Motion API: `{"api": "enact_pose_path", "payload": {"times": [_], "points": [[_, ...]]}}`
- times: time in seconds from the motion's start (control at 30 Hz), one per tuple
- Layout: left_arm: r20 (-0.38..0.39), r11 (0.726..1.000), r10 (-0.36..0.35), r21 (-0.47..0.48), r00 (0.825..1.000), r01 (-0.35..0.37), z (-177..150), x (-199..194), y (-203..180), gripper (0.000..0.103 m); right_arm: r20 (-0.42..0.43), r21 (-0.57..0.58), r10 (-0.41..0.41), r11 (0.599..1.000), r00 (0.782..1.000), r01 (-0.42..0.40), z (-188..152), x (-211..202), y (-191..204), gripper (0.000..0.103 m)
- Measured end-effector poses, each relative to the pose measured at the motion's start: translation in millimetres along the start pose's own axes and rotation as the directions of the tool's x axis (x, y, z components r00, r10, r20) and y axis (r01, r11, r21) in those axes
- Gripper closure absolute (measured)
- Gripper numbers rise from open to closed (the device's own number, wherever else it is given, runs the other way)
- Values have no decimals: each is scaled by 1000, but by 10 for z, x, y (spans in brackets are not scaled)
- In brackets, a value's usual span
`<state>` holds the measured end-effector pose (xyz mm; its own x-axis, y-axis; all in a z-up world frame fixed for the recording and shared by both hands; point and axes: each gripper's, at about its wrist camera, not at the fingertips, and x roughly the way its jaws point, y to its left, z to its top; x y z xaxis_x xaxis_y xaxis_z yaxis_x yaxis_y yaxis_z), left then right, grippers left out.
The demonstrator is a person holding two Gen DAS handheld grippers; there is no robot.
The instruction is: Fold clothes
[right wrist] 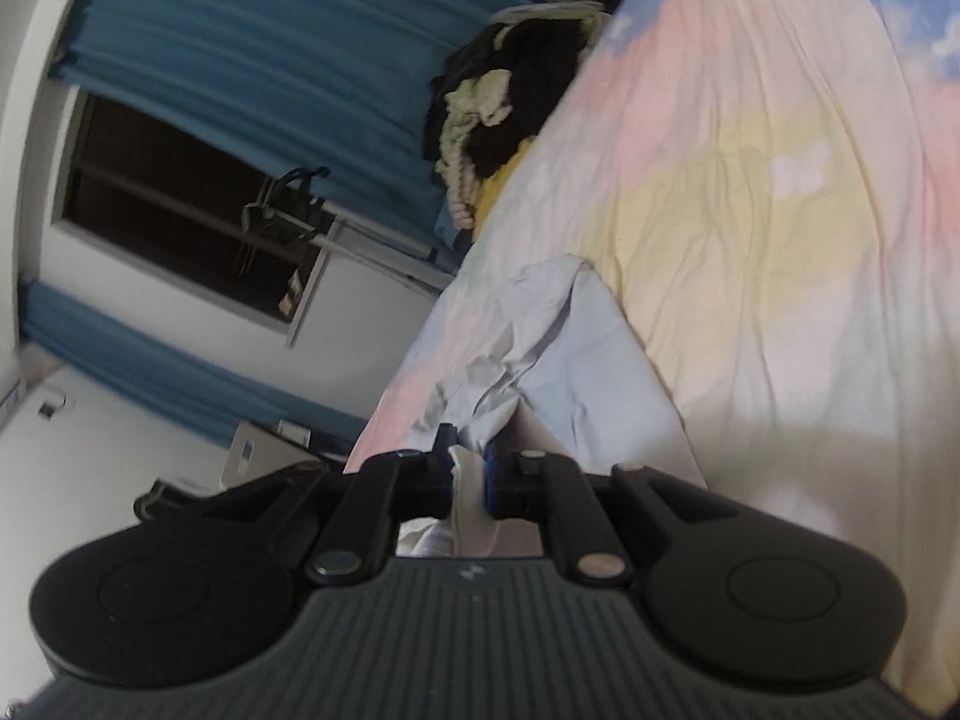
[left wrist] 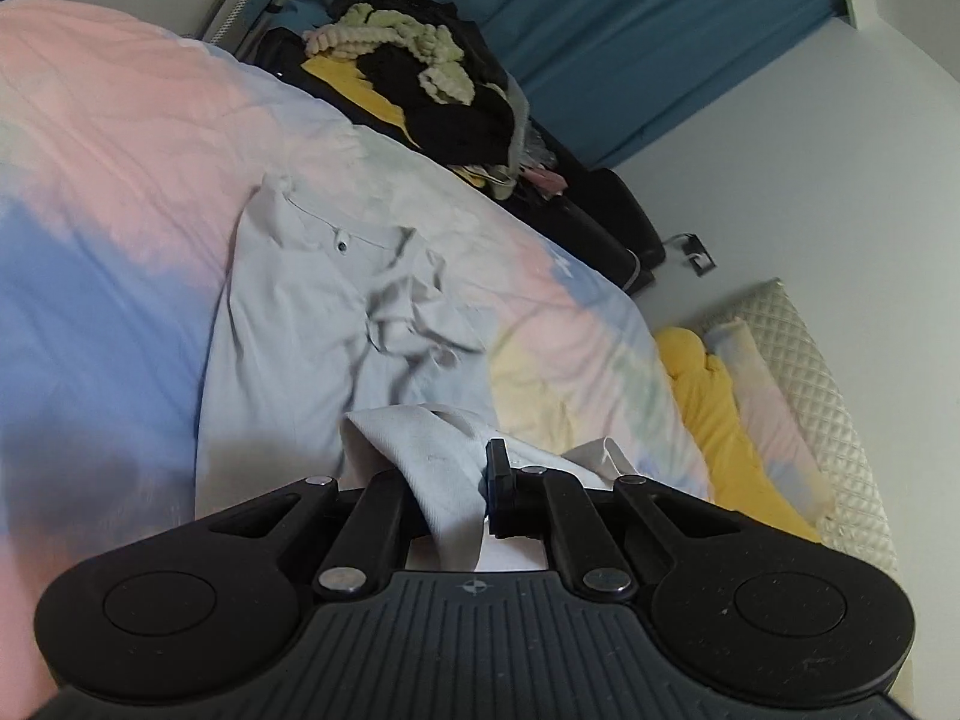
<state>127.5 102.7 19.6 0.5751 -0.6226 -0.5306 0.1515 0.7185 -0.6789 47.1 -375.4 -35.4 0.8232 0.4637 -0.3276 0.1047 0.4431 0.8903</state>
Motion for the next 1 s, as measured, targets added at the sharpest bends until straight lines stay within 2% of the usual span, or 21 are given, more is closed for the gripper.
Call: {"api": "enact_pose_path", "payload": {"times": [0.2,0.37,0.5,0.67,0.73,0.77,0.8,0.87,0.93,1.0], "points": [[1,999,50,-1,999,-50,262,751,430,95,-31,86,-41,995,999,44,253,789,-475,93],[-31,991,132,44,991,-130,335,1250,720,94,-62,11,-106,994,992,107,364,1254,-676,92],[-48,988,144,61,988,-141,389,1393,864,94,-100,-1,-139,990,985,139,358,1499,-805,92],[-38,977,170,139,985,-163,347,1417,798,92,-111,-33,-148,989,983,145,358,1570,-825,91],[-25,969,181,173,983,-174,285,1394,745,82,-105,-38,-140,990,985,136,345,1540,-814,90],[-14,965,189,190,982,-183,244,1359,703,68,-101,-53,-137,990,985,132,330,1525,-794,86],[-2,959,197,206,980,-193,203,1322,659,48,-99,-80,-139,988,985,131,307,1503,-758,83],[51,941,223,250,973,-229,95,1201,536,30,-93,-133,-143,983,985,130,257,1459,-682,67],[94,919,249,293,964,-266,-21,1080,427,29,-79,-193,-157,971,984,140,182,1399,-591,58],[120,898,271,326,955,-296,-137,969,341,28,-59,-256,-178,954,982,158,102,1332,-498,56]]}}
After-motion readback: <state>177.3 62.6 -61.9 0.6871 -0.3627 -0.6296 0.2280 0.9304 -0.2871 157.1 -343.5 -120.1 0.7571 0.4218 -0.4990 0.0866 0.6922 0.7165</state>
